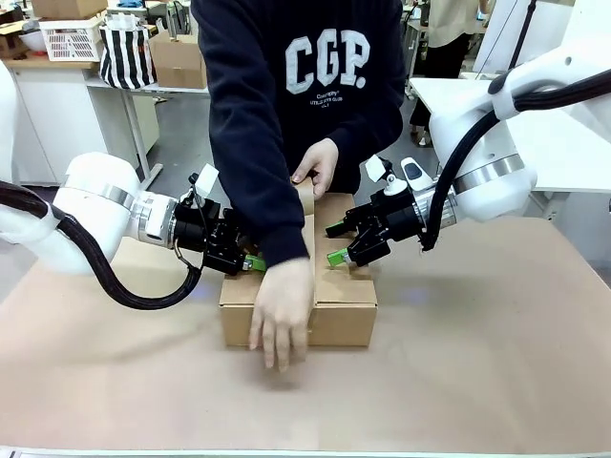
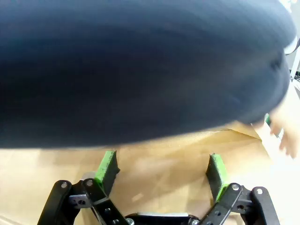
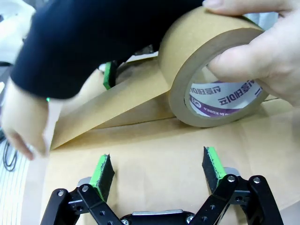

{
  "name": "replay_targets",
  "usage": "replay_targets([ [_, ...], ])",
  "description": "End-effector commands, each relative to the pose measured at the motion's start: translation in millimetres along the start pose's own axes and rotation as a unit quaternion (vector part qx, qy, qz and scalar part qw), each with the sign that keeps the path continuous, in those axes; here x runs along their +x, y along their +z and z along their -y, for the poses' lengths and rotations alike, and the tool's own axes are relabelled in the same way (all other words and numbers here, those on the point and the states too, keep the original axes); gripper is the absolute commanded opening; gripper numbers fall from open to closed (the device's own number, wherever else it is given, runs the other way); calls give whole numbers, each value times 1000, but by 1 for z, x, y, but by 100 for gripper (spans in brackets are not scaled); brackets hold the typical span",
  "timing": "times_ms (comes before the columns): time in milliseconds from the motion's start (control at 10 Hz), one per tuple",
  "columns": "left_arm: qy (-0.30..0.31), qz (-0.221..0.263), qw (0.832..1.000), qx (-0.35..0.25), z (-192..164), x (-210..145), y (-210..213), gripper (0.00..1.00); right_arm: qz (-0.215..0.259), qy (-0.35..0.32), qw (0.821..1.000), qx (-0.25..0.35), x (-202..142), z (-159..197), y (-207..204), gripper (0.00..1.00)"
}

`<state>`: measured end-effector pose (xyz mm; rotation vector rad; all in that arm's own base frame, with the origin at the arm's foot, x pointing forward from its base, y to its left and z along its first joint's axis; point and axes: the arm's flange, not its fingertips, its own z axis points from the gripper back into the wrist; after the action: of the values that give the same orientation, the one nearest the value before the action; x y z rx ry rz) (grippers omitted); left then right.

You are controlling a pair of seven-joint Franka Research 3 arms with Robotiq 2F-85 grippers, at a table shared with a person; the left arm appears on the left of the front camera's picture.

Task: Pack the gift set into the box.
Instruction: Press and hold the closed box until the human finishes sealing it.

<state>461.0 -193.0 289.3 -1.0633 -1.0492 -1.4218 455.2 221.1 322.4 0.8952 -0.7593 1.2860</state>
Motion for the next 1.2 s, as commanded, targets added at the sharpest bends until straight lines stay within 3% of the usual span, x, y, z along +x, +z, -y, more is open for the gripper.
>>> replay_targets([
  [0, -10, 0, 1000, 5, 0, -1, 0, 100, -3, -1, 1000, 4, -3, 0, 2, 100],
  [1100, -10, 0, 1000, 5, 0, -1, 0, 100, -3, -1, 1000, 4, -3, 0, 2, 100],
])
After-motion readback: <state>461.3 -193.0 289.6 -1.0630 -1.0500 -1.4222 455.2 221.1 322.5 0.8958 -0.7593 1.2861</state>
